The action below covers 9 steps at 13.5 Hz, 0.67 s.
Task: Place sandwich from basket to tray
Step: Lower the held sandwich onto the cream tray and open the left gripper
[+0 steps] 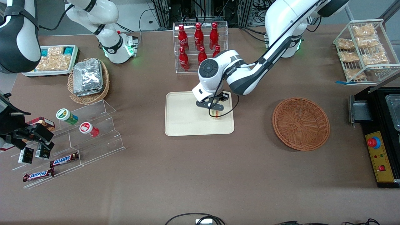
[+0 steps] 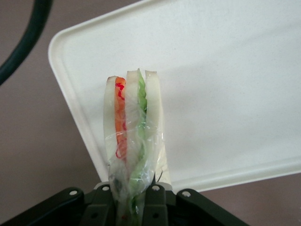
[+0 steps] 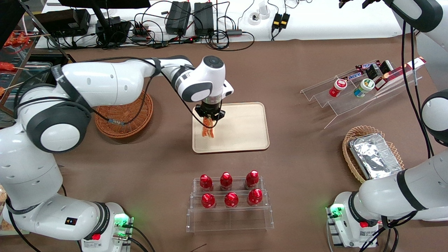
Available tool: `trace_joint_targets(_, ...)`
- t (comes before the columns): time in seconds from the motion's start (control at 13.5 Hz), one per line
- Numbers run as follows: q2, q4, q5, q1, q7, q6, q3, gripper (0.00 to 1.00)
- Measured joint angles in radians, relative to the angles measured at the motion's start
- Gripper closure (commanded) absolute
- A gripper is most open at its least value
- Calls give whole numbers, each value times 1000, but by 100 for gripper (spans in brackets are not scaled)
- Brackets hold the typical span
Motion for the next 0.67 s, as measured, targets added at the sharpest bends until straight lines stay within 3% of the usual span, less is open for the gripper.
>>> trace_joint_targets(0.22,47,1,41,-17,-34,3,0,92)
trace_joint_targets(0.37,64,2,44,-25,-35,3,0,81)
trace_joint_targets(0.52,74,2,46,-30,-39,3,1,47)
trace_joint_targets(0.67,77,2,47,-32,-64,3,1,28)
